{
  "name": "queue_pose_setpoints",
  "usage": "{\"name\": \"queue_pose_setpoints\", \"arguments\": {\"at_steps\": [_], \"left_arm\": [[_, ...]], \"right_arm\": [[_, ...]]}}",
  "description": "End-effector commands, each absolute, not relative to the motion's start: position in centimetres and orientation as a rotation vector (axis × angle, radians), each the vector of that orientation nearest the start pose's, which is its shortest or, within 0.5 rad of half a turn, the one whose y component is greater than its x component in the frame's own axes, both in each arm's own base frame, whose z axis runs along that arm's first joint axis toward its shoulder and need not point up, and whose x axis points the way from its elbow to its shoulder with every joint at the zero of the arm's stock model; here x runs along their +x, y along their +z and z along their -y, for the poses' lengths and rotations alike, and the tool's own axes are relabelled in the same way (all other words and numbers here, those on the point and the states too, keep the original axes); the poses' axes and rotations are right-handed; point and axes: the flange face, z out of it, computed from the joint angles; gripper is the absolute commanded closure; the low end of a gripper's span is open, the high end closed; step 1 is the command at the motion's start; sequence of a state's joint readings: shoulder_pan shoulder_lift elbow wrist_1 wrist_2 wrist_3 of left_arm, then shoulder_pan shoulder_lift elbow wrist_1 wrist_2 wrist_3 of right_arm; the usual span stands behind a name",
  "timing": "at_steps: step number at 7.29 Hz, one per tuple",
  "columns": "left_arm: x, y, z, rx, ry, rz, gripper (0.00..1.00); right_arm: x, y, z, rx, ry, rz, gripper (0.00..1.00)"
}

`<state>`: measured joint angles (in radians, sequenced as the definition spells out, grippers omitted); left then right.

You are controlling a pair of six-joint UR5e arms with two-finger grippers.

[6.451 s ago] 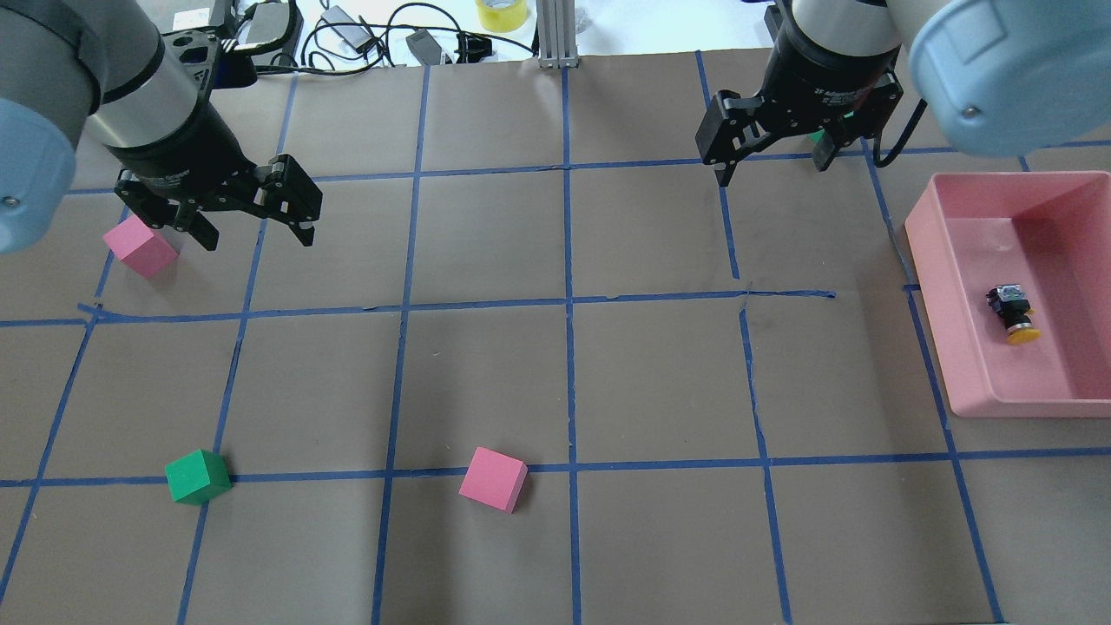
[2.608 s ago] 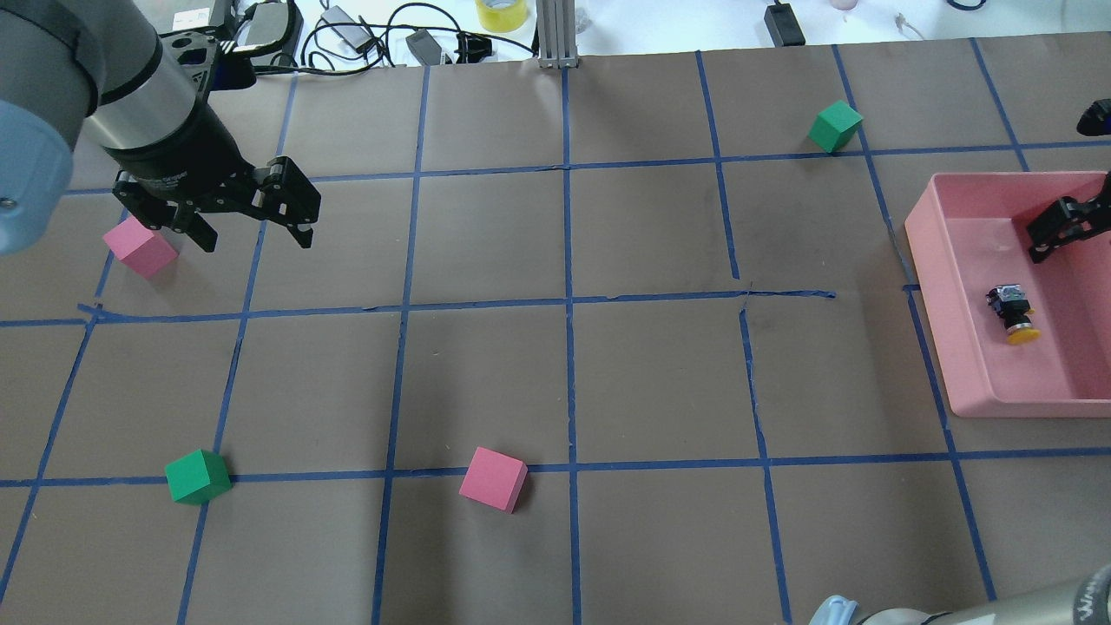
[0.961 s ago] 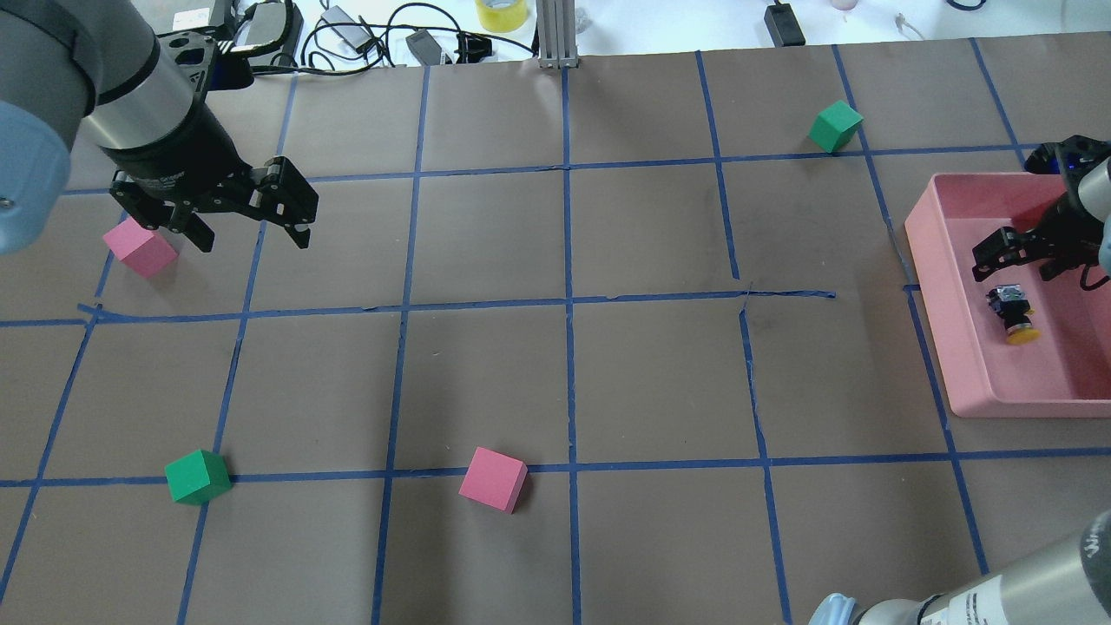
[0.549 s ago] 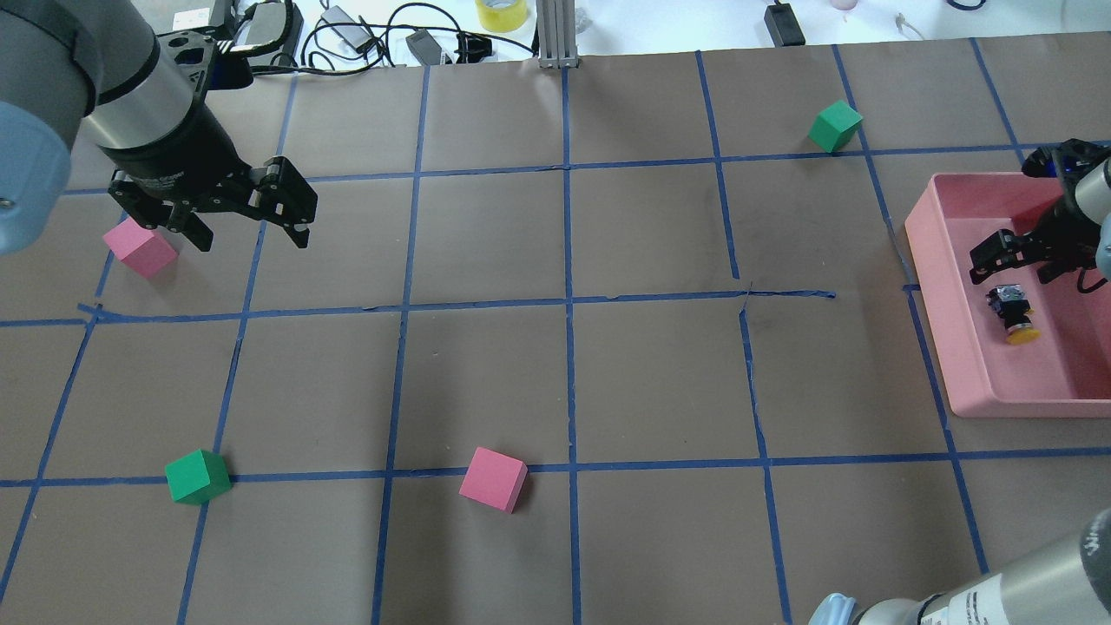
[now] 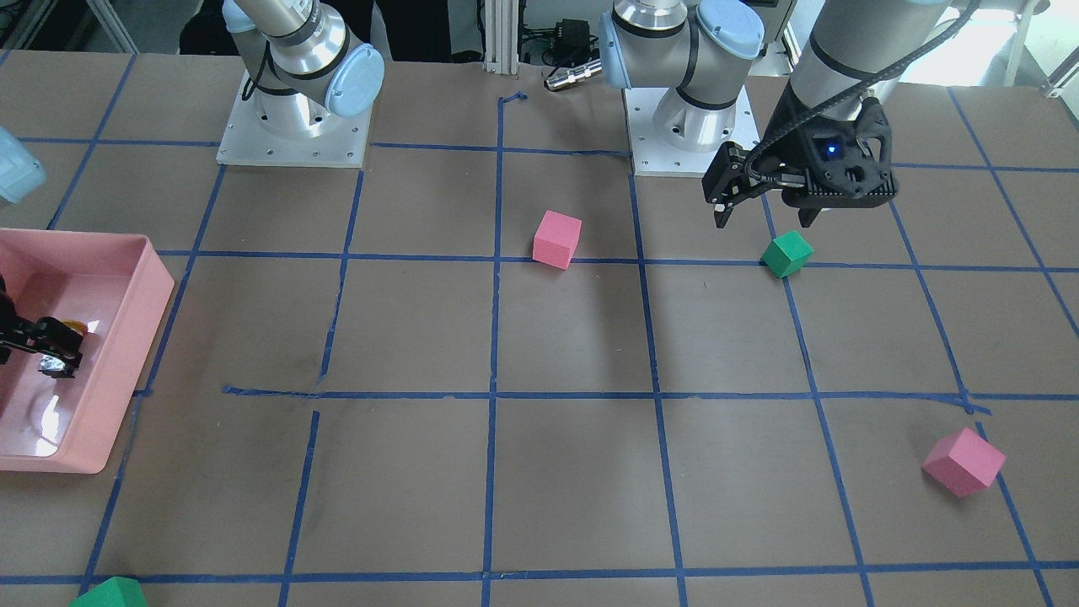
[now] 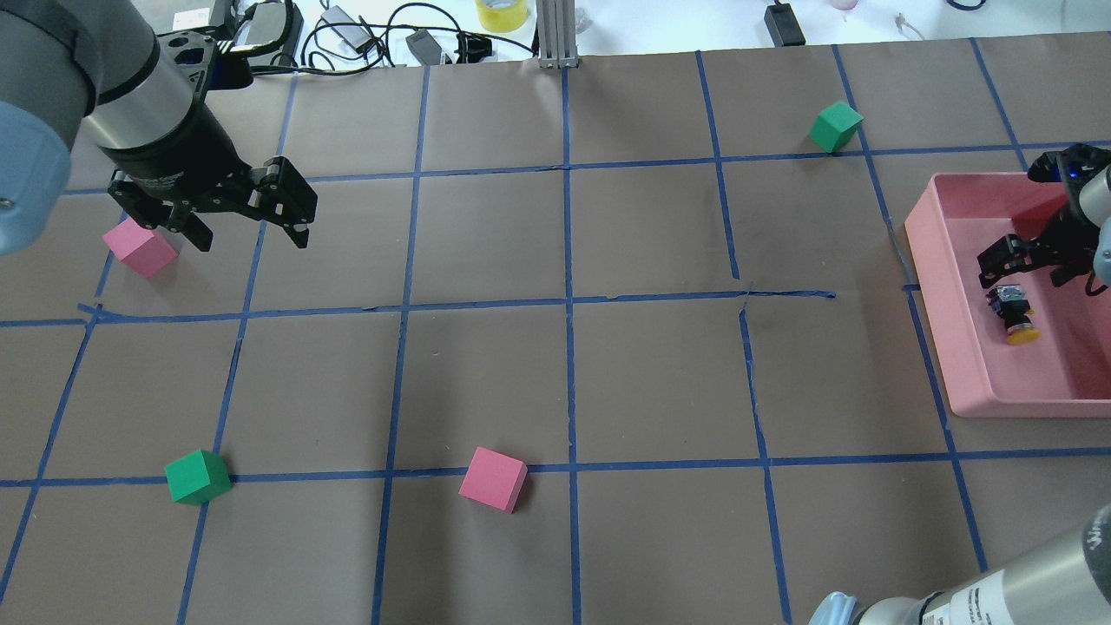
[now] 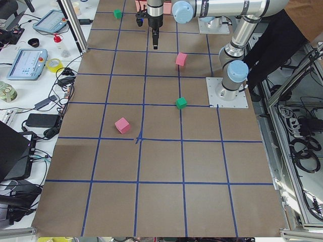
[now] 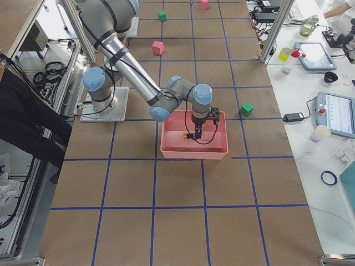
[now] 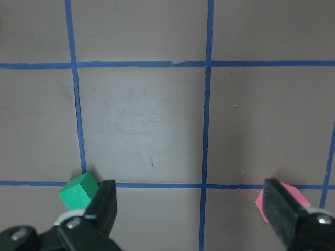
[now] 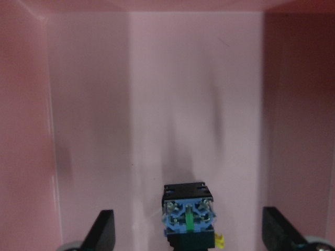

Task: Align button upright
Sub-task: 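Lower the right gripper into the tray onto the black-and-yellow button switch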

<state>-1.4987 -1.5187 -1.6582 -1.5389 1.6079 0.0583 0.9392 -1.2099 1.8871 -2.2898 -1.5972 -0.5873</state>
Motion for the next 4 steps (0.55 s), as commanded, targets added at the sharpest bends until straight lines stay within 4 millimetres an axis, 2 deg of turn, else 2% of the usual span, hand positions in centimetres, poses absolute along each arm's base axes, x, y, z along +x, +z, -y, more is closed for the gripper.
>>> {"name": "queue_pose_setpoints", "arguments": {"at_steps": [1,4], "left_arm": [[-9.54,47.31,47.71,-0.021,0.011,-3.104,0.00],[-9.46,47.24,47.78,-0.021,0.013,-3.104,0.00]], "right_arm": [[-22.64,21.31,52.64,0.075,-0.004,-3.193,0.01],[-22.49,20.69,52.04,0.053,0.048,-3.210,0.00]]}}
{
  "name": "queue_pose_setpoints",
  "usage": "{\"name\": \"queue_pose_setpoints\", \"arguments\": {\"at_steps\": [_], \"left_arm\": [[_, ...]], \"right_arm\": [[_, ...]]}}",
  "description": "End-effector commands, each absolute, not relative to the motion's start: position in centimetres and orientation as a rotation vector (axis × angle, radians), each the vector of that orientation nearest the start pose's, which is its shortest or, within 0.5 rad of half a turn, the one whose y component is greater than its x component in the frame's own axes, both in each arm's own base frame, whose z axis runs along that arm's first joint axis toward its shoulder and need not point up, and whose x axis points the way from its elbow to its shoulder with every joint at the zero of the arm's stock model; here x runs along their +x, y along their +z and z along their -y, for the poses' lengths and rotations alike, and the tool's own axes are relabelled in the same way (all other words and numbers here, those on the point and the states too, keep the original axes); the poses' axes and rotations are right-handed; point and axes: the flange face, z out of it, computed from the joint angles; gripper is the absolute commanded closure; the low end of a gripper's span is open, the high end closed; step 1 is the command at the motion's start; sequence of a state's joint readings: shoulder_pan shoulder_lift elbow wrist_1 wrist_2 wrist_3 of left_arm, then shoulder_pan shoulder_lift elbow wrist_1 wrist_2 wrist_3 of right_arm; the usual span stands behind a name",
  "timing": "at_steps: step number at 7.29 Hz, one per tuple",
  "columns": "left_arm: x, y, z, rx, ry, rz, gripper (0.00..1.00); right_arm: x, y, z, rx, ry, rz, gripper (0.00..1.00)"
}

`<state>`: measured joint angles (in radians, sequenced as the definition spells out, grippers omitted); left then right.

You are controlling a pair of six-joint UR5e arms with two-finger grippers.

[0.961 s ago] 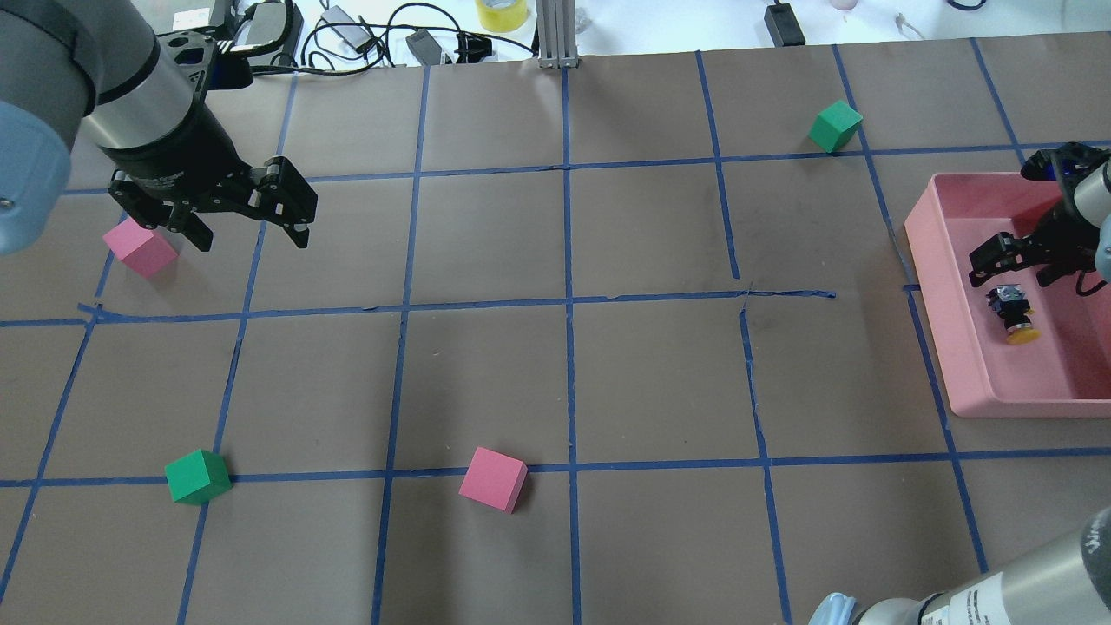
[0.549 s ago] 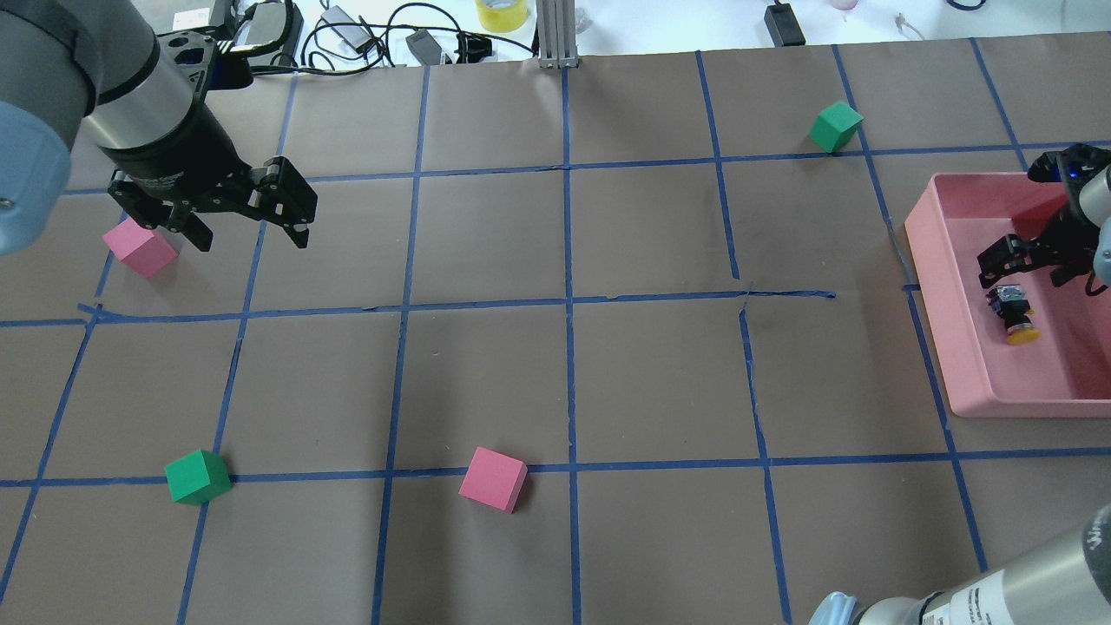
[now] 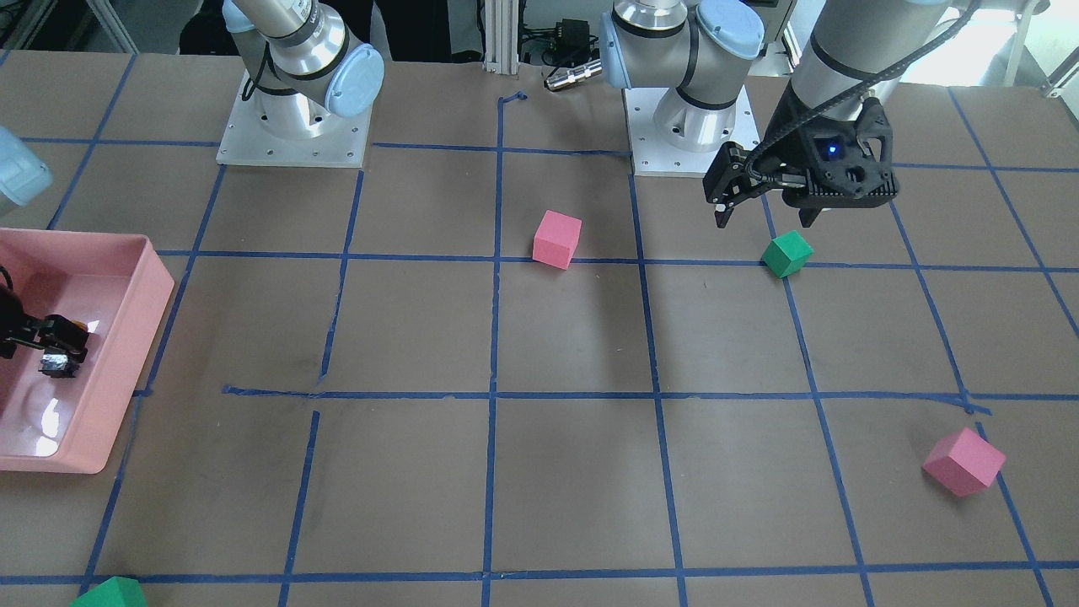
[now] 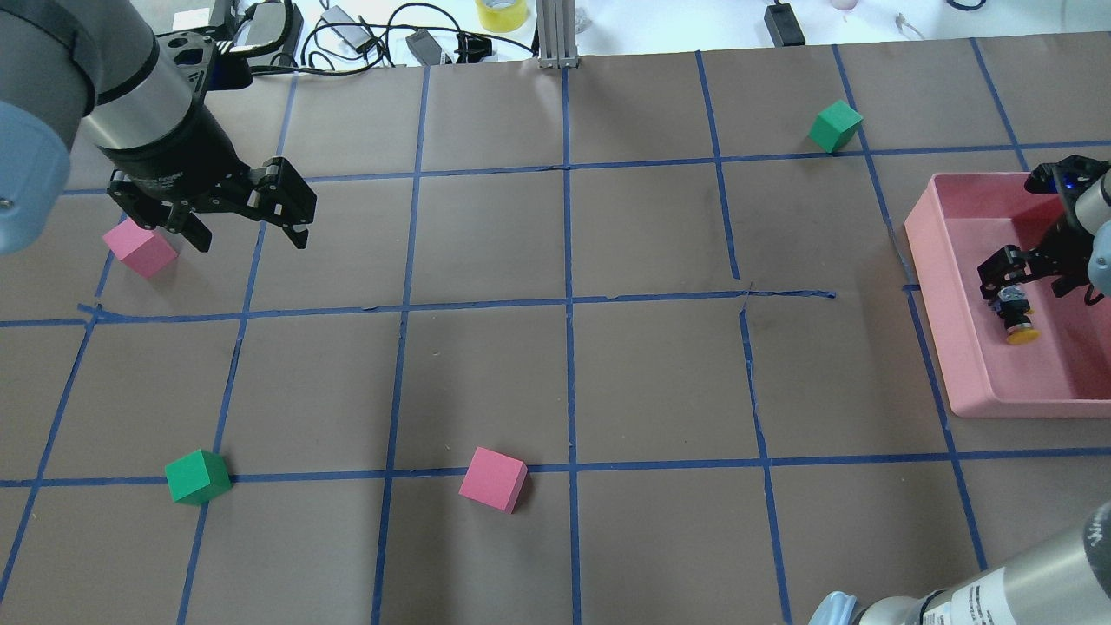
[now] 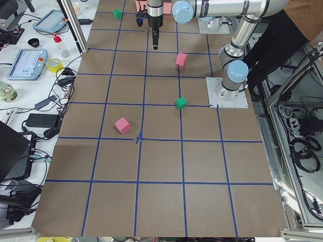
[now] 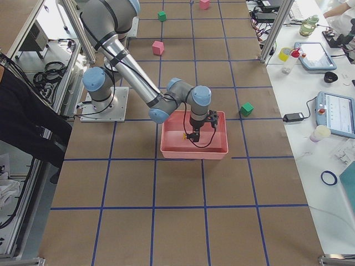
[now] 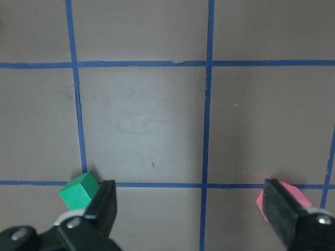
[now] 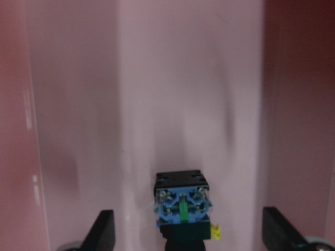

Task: Align button upright
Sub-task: 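Lower the right gripper into the tray onto the black-and-yellow button switch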

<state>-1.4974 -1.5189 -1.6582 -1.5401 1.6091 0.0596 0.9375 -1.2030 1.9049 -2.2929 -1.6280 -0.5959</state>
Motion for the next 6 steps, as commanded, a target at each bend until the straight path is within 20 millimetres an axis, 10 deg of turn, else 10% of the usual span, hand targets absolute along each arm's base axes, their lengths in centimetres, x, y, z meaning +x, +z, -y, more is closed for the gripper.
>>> {"name": "queue_pose_setpoints", "arguments": {"at_steps": [1,4,6], "left_arm": [[-9.39,47.24,47.79,-0.024,0.014,-3.104,0.00],[-9.40,47.24,47.79,-0.024,0.013,-3.105,0.00],[-9.38,47.25,47.81,-0.024,0.011,-3.104,0.00]], "right_arm": [[-22.37,20.45,51.86,0.045,0.058,-3.207,0.00],[-22.52,20.34,51.63,0.015,0.079,-3.218,0.02],[-22.49,20.23,51.53,0.012,0.090,-3.217,0.34]]}}
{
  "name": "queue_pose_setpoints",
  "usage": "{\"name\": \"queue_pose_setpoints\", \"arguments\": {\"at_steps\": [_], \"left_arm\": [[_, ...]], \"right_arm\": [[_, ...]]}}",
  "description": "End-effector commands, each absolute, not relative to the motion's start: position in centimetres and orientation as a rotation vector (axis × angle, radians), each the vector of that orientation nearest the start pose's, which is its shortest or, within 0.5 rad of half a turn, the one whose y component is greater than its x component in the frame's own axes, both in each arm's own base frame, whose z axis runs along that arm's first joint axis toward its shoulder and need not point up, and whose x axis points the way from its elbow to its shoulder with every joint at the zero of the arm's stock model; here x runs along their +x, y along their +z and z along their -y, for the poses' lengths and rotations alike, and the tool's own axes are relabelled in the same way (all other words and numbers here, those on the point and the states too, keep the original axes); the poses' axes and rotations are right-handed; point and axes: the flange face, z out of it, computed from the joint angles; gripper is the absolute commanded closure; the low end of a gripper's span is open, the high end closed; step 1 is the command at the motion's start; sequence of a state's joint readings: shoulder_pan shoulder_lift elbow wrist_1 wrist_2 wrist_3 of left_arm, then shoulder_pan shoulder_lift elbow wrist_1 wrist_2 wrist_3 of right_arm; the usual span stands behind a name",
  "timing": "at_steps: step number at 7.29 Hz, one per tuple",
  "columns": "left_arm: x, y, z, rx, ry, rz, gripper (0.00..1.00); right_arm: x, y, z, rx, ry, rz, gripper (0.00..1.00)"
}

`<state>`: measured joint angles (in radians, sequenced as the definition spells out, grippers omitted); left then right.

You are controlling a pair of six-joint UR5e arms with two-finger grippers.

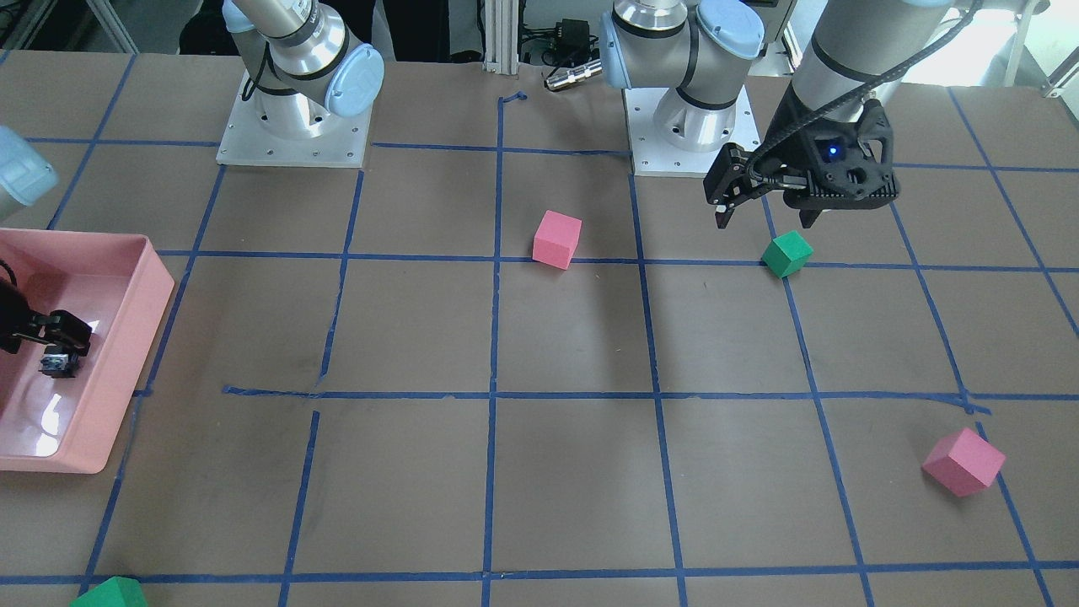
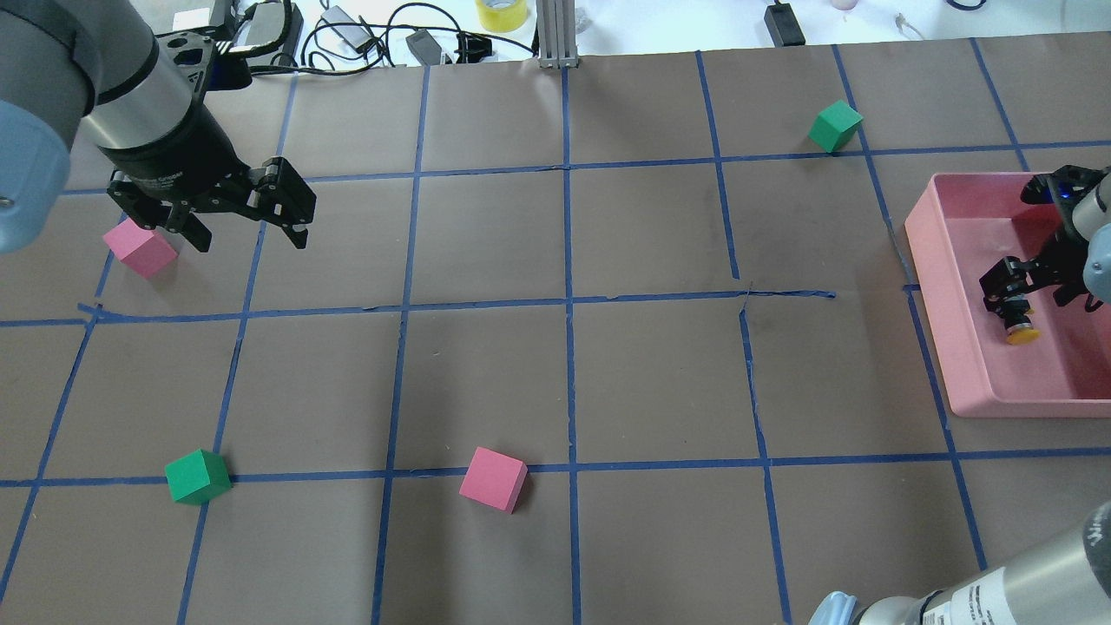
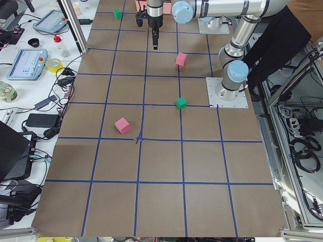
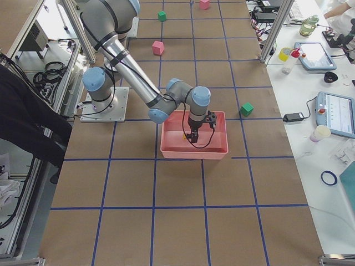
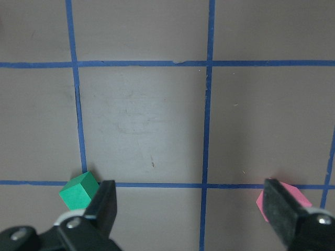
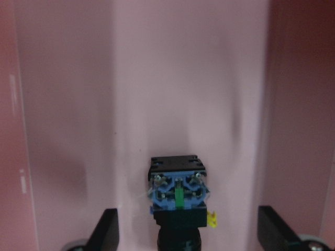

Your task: Align button upright

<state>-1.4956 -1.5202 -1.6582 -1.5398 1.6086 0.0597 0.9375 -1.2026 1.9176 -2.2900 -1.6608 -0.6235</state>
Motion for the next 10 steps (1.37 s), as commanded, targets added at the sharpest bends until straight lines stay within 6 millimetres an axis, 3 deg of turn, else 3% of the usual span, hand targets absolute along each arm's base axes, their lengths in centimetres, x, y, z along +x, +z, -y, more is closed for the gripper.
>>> {"name": "queue_pose_setpoints", "arguments": {"at_steps": [1,2,3,4,7,9,10], "left_arm": [[-9.4,47.2,47.8,-0.024,0.013,-3.104,0.00],[-9.4,47.2,47.8,-0.026,0.013,-3.104,0.00],[-9.4,47.2,47.8,-0.024,0.016,-3.104,0.00],[-9.4,47.1,47.8,-0.024,0.018,-3.104,0.00],[-9.4,47.9,47.4,0.009,-0.009,-3.101,0.00],[-9.2,48.4,47.3,0.051,-0.028,-3.090,0.00],[-9.3,48.1,47.3,0.052,-0.014,-3.088,0.00]], "right_arm": [[-22.5,20.2,51.5,0.005,0.098,-3.215,0.55],[-22.5,20.2,51.5,0.004,0.098,-3.213,0.78],[-22.4,20.2,51.6,0.007,0.091,-3.205,0.94],[-22.4,20.5,51.6,0.010,0.081,-3.204,1.00],[-22.1,21.7,52.0,0.018,0.019,-3.186,1.00],[-21.6,24.7,51.6,0.037,0.004,-3.179,1.00],[-21.8,25.0,51.8,0.036,0.032,-3.165,1.00]]}}
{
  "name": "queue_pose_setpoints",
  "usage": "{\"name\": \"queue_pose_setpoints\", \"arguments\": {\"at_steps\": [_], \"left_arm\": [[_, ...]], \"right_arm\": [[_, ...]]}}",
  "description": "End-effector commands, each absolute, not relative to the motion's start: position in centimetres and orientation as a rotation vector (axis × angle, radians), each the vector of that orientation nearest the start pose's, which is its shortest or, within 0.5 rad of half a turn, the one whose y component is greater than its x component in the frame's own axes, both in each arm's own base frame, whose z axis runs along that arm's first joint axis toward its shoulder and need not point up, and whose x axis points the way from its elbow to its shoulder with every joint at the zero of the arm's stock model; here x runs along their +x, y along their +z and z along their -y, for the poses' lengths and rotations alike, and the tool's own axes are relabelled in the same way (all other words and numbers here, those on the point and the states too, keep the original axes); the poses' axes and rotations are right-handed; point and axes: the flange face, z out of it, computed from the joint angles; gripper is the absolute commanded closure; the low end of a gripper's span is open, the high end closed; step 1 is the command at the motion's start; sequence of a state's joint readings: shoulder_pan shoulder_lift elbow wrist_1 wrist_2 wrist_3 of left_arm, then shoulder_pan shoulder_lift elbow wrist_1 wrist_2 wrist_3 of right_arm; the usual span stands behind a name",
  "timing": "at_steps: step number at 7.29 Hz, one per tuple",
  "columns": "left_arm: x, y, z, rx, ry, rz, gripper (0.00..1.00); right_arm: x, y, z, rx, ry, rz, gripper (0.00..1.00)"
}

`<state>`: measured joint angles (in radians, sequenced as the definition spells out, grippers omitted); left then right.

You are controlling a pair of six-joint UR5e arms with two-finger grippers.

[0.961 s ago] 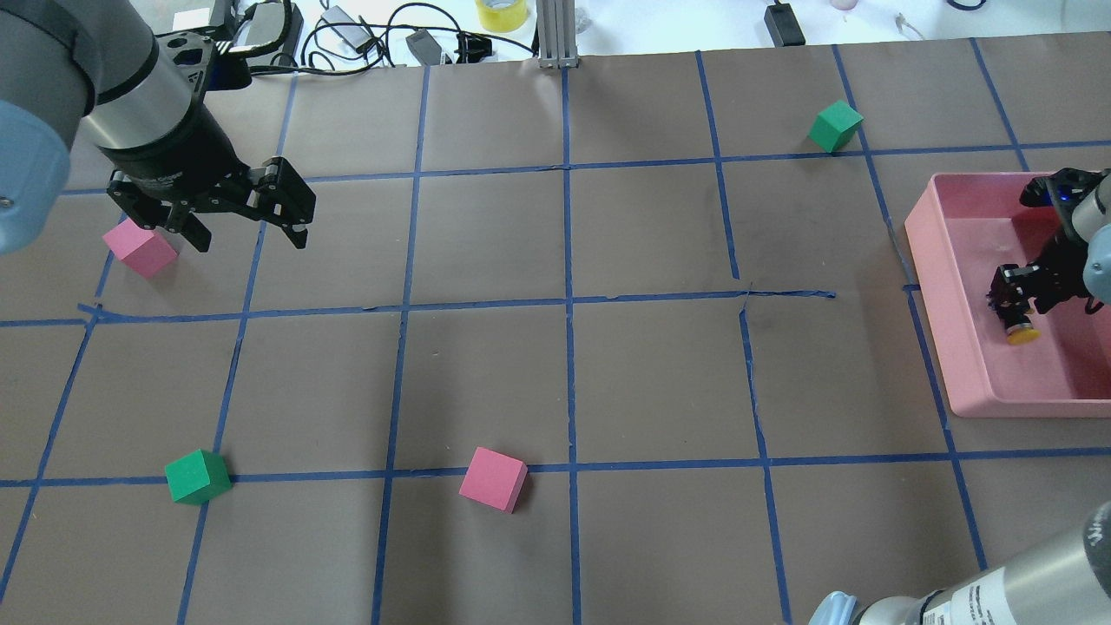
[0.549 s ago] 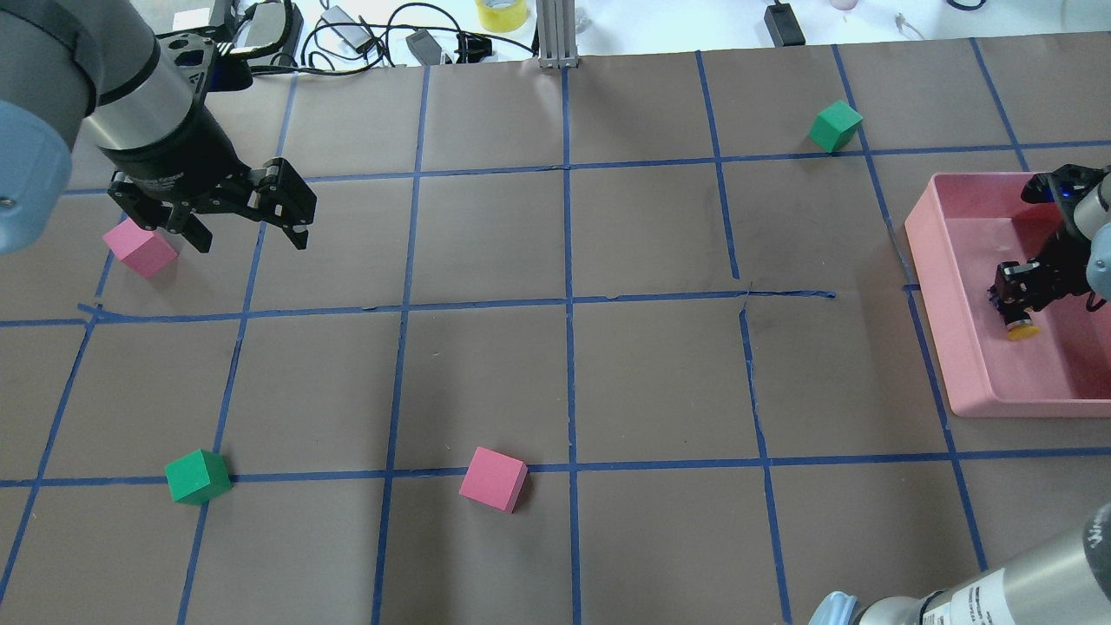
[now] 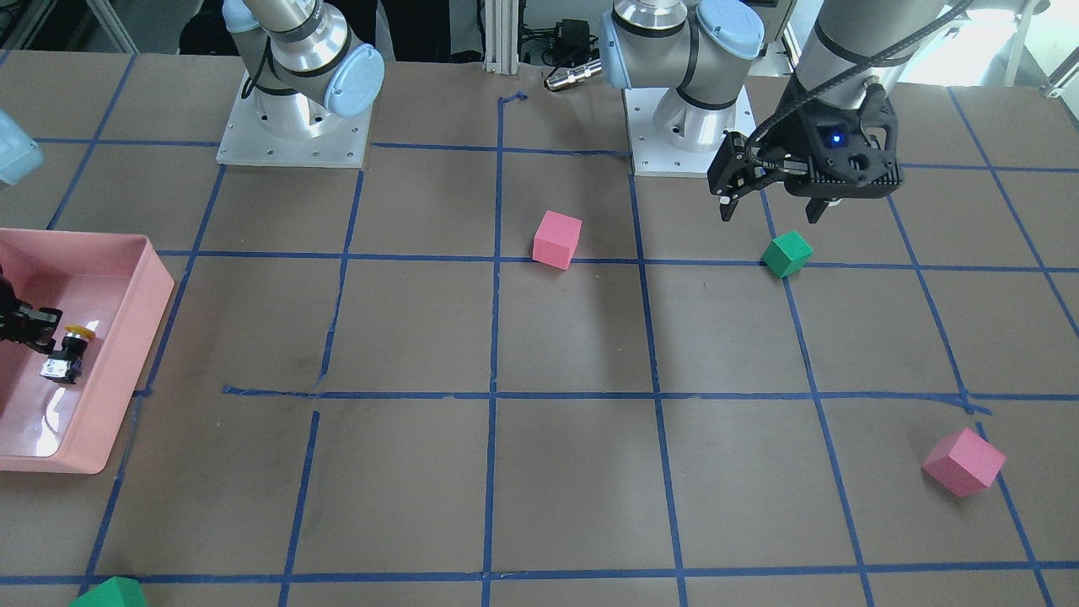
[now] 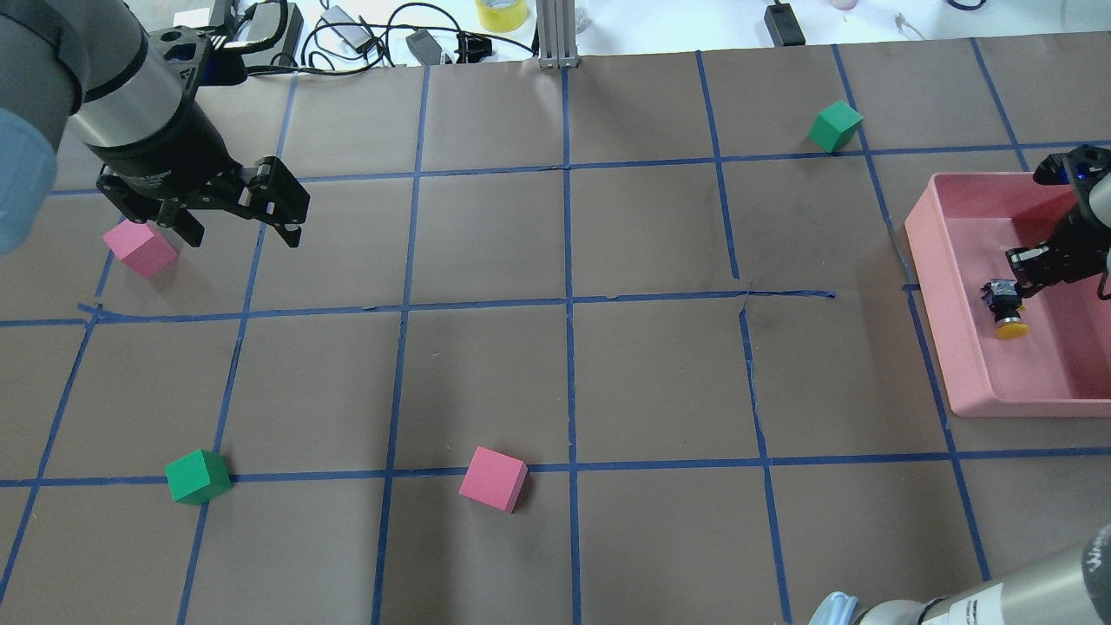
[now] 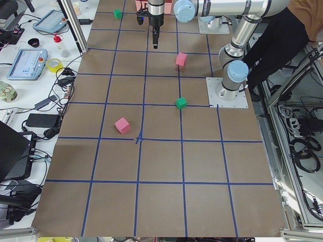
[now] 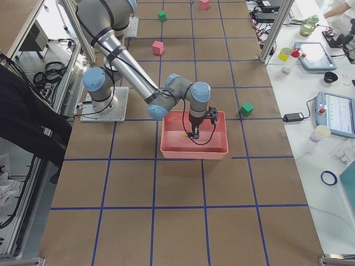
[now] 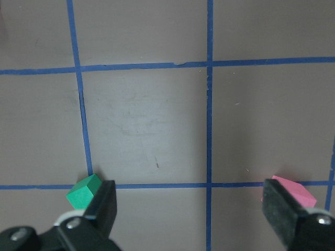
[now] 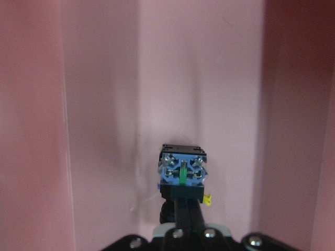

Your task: Align button upright

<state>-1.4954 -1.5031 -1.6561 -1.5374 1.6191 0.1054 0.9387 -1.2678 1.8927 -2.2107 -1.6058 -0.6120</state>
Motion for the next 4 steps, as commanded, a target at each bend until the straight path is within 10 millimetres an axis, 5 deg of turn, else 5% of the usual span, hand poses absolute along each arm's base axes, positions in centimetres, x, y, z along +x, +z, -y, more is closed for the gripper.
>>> {"name": "queue_pose_setpoints", "arguments": {"at_steps": [1,2,3,4], "left_arm": [[-9.19,47.45,47.74,0.024,0.009,-3.105,0.00],[-9.17,47.28,47.67,0.026,0.018,-3.096,0.00],[-9.17,47.98,47.37,0.016,-0.012,-3.092,0.00],[-9.20,47.84,47.40,0.021,-0.008,-3.095,0.00]], "right_arm": [[-21.75,24.90,51.78,0.034,0.039,-3.160,1.00],[-21.61,24.38,51.59,0.029,0.050,-3.154,1.00],[-21.53,24.02,51.50,0.019,0.053,-3.151,0.74],[-21.49,23.92,51.66,0.014,0.036,-3.144,0.62]]}}
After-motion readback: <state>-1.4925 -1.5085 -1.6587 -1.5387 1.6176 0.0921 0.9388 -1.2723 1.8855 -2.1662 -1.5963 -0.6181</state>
